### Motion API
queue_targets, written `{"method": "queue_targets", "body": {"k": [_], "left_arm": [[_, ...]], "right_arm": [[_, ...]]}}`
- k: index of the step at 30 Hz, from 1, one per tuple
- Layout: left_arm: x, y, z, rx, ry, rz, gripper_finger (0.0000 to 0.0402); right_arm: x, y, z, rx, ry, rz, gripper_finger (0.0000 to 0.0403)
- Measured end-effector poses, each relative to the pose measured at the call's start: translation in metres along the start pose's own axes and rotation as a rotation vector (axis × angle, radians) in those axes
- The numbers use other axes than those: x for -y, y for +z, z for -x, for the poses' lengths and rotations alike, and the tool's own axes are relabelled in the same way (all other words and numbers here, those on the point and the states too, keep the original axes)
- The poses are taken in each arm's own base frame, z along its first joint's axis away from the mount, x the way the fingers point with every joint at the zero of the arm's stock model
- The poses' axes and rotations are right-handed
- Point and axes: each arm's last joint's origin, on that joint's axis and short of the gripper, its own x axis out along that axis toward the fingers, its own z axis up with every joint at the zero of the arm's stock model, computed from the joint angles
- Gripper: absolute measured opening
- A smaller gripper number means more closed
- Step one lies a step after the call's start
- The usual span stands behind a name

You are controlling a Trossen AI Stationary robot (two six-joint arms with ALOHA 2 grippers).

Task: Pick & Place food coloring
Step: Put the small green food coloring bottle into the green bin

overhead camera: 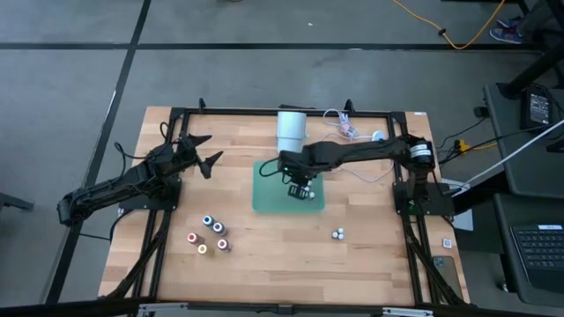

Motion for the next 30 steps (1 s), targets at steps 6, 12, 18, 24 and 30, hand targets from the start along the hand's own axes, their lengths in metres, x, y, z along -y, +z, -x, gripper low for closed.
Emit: {"method": "queue_targets", "body": {"k": [6, 12, 18, 24, 30], "left_arm": [[0.0, 0.0, 0.0, 0.0, 0.0, 0.0, 0.0361], [0.0, 0.0, 0.0, 0.0, 0.0, 0.0, 0.0361], [0.0, 0.0, 0.0, 0.0, 0.0, 0.0, 0.0361], [0.0, 0.0, 0.0, 0.0, 0.0, 0.0, 0.0361], [0.0, 0.0, 0.0, 0.0, 0.0, 0.0, 0.0361]], "right_arm": [[0.011, -0.001, -0.029, -0.068, 0.006, -0.035, 0.0079], [0.021, -0.003, -0.045, -0.091, -0.001, -0.076, 0.008], [0.024, -0.012, -0.057, -0.109, 0.011, -0.118, 0.008], [0.024, -0.014, -0.058, -0.116, 0.011, -0.117, 0.0088], [0.024, -0.014, -0.058, -0.122, 0.009, -0.116, 0.0112]]}}
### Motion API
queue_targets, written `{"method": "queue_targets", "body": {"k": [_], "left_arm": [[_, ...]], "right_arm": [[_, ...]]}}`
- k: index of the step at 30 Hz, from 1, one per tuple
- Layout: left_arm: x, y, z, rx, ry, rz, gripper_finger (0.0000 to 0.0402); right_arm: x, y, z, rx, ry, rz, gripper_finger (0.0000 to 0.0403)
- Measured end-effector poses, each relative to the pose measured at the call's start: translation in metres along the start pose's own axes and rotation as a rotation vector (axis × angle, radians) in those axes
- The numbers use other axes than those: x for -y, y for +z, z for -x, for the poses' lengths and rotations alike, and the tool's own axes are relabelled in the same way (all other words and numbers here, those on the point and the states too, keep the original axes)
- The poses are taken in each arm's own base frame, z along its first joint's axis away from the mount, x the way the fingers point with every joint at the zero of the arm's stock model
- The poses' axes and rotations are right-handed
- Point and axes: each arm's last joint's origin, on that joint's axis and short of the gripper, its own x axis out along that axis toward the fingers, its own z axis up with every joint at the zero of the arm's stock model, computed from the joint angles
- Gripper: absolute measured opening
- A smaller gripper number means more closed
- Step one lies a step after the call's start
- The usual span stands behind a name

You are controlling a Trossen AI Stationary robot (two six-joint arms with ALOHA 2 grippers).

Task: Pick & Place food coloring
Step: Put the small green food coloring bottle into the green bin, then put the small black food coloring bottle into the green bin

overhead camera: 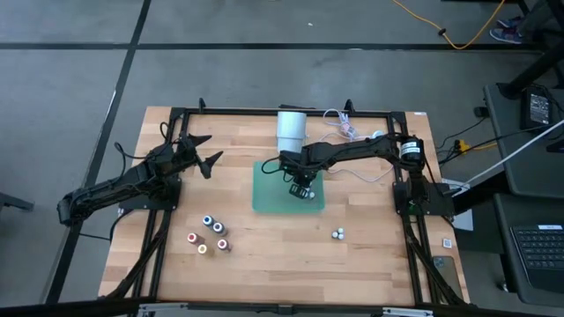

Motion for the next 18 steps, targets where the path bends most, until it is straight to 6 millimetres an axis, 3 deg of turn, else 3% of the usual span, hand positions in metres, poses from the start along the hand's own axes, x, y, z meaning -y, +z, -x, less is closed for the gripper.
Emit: {"method": "queue_targets", "body": {"k": [10, 18], "left_arm": [[0.0, 0.0, 0.0, 0.0, 0.0, 0.0, 0.0361], [0.0, 0.0, 0.0, 0.0, 0.0, 0.0, 0.0361]], "right_arm": [[-0.001, 0.005, 0.006, 0.015, 0.002, 0.002, 0.0168], [-0.005, 0.007, 0.022, -0.031, -0.011, 0.012, 0.0196]]}}
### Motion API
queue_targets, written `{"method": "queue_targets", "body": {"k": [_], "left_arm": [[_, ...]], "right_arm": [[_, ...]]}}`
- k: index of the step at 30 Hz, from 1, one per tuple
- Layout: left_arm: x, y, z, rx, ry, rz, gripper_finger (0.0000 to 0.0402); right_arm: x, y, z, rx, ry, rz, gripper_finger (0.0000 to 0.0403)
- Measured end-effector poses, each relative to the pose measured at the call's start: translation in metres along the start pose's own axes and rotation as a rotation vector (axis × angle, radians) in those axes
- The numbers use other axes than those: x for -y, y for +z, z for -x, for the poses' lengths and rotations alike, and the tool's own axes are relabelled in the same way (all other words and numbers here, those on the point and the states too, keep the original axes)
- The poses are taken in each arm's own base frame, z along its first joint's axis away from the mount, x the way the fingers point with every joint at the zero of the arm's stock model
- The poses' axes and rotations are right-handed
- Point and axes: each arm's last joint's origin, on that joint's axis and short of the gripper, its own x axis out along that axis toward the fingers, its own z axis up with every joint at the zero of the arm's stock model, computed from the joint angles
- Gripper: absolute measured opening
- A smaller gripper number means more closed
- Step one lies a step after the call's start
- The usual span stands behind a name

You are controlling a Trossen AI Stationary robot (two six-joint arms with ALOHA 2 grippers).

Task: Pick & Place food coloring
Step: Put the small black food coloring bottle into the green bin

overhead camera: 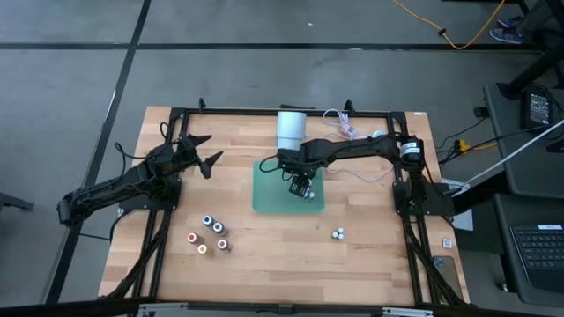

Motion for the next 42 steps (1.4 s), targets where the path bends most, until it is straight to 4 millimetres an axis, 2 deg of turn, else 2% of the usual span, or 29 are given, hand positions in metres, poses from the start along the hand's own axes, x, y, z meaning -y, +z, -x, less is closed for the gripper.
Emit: {"method": "queue_targets", "body": {"k": [6, 13, 19, 26, 31, 36, 42], "left_arm": [[0.0, 0.0, 0.0, 0.0, 0.0, 0.0, 0.0361], [0.0, 0.0, 0.0, 0.0, 0.0, 0.0, 0.0361], [0.0, 0.0, 0.0, 0.0, 0.0, 0.0, 0.0361], [0.0, 0.0, 0.0, 0.0, 0.0, 0.0, 0.0361], [0.0, 0.0, 0.0, 0.0, 0.0, 0.0, 0.0361], [0.0, 0.0, 0.0, 0.0, 0.0, 0.0, 0.0361], [0.0, 0.0, 0.0, 0.0, 0.0, 0.0, 0.0361]], "right_arm": [[-0.016, 0.005, 0.021, 0.032, 0.017, -0.017, 0.0208], [-0.045, 0.01, 0.051, 0.109, 0.064, -0.039, 0.0241], [-0.078, -0.003, 0.073, 0.096, 0.086, -0.081, 0.0254], [-0.127, -0.046, 0.102, 0.091, 0.147, 0.151, 0.0255], [-0.149, -0.078, 0.118, 0.07, 0.147, 0.328, 0.0255], [-0.155, -0.118, 0.113, 0.033, 0.139, 0.409, 0.0255], [-0.143, -0.153, 0.096, -0.011, 0.112, 0.461, 0.0255]]}}
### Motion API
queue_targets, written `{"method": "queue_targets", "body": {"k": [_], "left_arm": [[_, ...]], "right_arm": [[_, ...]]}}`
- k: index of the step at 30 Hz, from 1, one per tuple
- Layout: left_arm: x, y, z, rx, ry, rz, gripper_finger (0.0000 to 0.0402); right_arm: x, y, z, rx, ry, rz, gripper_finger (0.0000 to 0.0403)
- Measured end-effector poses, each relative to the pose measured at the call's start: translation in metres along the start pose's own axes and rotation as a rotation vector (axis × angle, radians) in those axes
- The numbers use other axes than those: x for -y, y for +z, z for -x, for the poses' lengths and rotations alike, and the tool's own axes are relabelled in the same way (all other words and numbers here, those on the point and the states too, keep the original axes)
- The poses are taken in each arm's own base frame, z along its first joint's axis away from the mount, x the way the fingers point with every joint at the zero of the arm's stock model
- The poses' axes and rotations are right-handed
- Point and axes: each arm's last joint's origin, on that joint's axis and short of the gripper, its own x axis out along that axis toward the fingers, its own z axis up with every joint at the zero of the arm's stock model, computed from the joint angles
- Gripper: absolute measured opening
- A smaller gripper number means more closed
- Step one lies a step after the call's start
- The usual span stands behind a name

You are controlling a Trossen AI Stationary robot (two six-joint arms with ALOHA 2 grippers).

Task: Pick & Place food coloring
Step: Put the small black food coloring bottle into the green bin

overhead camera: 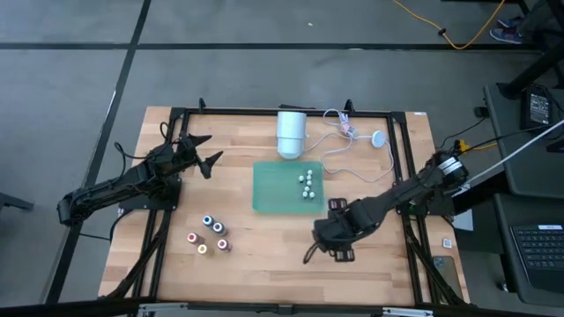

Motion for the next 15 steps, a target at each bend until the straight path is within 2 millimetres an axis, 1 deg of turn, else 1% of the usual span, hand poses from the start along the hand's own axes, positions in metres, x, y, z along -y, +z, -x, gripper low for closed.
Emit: {"method": "queue_targets", "body": {"k": [4, 8, 12, 15], "left_arm": [[0.0, 0.0, 0.0, 0.0, 0.0, 0.0, 0.0361], [0.0, 0.0, 0.0, 0.0, 0.0, 0.0, 0.0361], [0.0, 0.0, 0.0, 0.0, 0.0, 0.0, 0.0361], [0.0, 0.0, 0.0, 0.0, 0.0, 0.0, 0.0361]], "right_arm": [[0.003, -0.018, -0.013, -0.03, -0.01, 0.016, 0.0255], [0.007, -0.029, -0.03, -0.05, -0.02, 0.015, 0.0255], [0.008, -0.031, -0.042, -0.031, -0.01, 0.017, 0.0255], [0.007, -0.029, -0.048, 0.01, 0.007, 0.027, 0.0255]]}}
